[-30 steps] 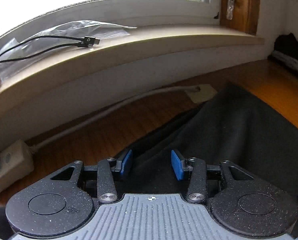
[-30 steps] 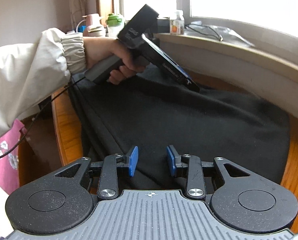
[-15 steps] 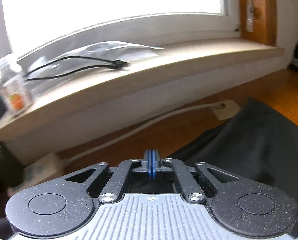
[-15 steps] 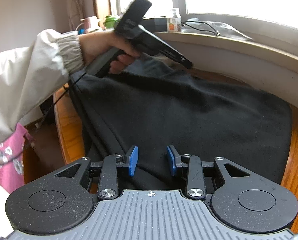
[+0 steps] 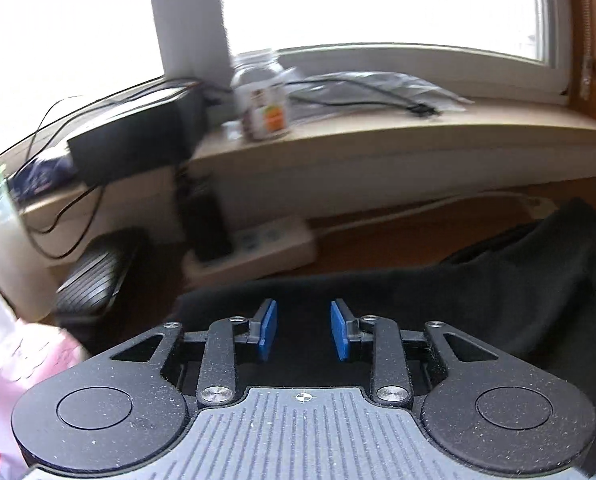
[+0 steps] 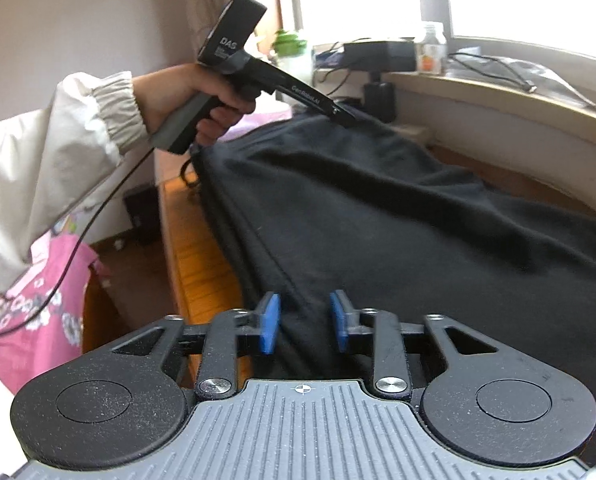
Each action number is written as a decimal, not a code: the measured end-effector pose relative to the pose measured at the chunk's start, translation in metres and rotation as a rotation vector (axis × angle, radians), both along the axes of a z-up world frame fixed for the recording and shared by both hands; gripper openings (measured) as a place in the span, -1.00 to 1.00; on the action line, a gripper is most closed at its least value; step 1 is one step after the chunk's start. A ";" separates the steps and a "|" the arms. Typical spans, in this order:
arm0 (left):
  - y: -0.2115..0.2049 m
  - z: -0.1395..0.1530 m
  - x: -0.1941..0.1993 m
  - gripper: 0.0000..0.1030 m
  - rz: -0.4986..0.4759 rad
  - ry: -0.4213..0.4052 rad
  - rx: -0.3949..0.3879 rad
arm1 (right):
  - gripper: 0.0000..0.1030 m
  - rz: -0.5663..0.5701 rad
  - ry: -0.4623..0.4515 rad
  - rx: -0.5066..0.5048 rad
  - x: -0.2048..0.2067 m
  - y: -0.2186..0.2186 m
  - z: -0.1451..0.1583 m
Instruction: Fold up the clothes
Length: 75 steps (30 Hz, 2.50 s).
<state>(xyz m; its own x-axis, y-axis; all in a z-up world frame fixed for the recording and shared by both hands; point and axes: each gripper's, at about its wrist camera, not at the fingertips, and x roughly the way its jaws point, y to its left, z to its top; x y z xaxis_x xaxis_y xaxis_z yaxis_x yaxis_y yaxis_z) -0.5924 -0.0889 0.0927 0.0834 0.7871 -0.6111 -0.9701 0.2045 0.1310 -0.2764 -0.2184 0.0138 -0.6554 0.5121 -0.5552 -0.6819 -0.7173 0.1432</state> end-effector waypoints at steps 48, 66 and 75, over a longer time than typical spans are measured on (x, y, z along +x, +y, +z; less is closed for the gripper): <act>0.032 -0.021 0.108 0.14 -0.234 0.188 -0.018 | -0.58 -0.040 0.026 0.034 0.003 -0.004 -0.001; 0.045 -0.016 0.097 -0.79 -0.184 0.108 0.030 | -0.36 -0.049 0.003 0.056 -0.002 -0.009 -0.005; 0.024 -0.036 0.151 -0.19 -0.401 0.136 -0.034 | -0.34 -0.220 -0.018 0.106 0.045 -0.006 0.013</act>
